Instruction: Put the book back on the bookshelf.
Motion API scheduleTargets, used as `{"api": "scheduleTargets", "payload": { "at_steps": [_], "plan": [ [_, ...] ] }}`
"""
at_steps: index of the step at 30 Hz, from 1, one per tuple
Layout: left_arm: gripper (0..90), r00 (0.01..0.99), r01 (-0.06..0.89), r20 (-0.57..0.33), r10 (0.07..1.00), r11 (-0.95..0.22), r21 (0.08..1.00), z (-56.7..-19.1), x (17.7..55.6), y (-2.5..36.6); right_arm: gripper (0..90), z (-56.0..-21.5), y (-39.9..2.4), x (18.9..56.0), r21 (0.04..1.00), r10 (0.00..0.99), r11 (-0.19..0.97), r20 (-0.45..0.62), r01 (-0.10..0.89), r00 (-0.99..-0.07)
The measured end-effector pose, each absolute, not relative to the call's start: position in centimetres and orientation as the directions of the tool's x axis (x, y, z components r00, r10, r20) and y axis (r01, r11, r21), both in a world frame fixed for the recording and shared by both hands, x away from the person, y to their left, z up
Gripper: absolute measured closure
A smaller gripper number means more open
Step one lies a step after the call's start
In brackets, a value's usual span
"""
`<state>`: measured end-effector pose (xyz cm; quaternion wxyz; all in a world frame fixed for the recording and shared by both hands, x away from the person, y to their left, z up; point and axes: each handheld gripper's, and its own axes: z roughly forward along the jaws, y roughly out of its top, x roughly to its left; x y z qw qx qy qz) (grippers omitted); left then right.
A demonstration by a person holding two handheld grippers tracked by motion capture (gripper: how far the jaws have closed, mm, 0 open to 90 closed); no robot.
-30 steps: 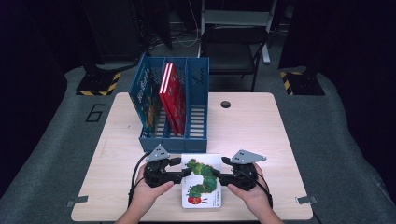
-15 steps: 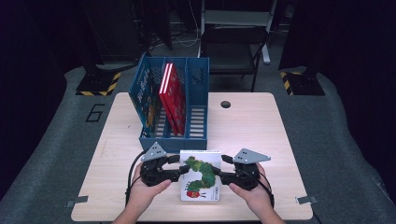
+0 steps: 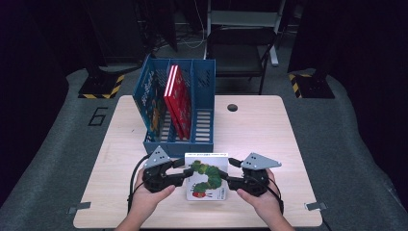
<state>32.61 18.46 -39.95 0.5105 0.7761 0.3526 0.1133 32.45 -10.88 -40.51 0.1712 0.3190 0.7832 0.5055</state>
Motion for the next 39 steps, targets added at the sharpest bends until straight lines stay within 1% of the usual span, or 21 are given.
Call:
{"api": "scheduleTargets", "payload": {
  "at_steps": [4,9,10,13,14,18,20,27,34,39],
  "plan": [
    [57.9,0.719,0.429,-0.182,0.671,-0.221,0.876,-40.0,32.4,18.5,42.9,-40.5,-10.9,32.1,0.903,0.67,0.291,0.043,0.315,-0.742],
    [59.6,0.727,0.426,-0.179,0.663,-0.23,0.875,-39.9,31.8,18.7,43.8,-40.6,-11.1,31.3,0.907,0.663,0.282,0.053,0.314,-0.747],
    [59.7,0.725,0.432,-0.19,0.662,-0.222,0.874,-39.9,31.5,18.7,43.9,-40.6,-11.1,31.2,0.907,0.661,0.284,0.049,0.31,-0.749],
    [59.7,0.726,0.428,-0.183,0.663,-0.226,0.875,-39.9,31.1,18.6,44.0,-40.5,-11.2,30.6,0.906,0.656,0.292,0.042,0.305,-0.753],
    [59.6,0.734,0.416,-0.166,0.659,-0.243,0.876,-39.9,31.0,18.7,44.0,-40.5,-11.2,30.5,0.906,0.657,0.294,0.039,0.304,-0.753],
    [60.7,0.731,0.43,-0.2,0.652,-0.213,0.877,-40.1,30.4,18.9,45.6,-40.6,-11.4,29.9,0.909,0.651,0.285,0.051,0.306,-0.758],
    [61.3,0.737,0.423,-0.191,0.649,-0.221,0.879,-40.2,30.4,19.0,46.0,-40.7,-11.5,29.7,0.907,0.646,0.277,0.067,0.316,-0.76],
    [60.2,0.746,0.428,-0.19,0.638,-0.24,0.871,-40.5,30.0,19.1,46.1,-41.7,-11.5,29.6,0.896,0.642,0.282,0.089,0.343,-0.761],
    [59.3,0.747,0.454,-0.203,0.633,-0.262,0.852,-41.6,30.1,19.0,46.1,-42.4,-11.6,29.6,0.888,0.634,0.289,0.101,0.357,-0.767],
    [58.7,0.75,0.456,-0.19,0.633,-0.287,0.843,-42.1,30.2,18.8,46.0,-43.0,-11.5,29.7,0.88,0.632,0.298,0.108,0.369,-0.768]
  ]
}}
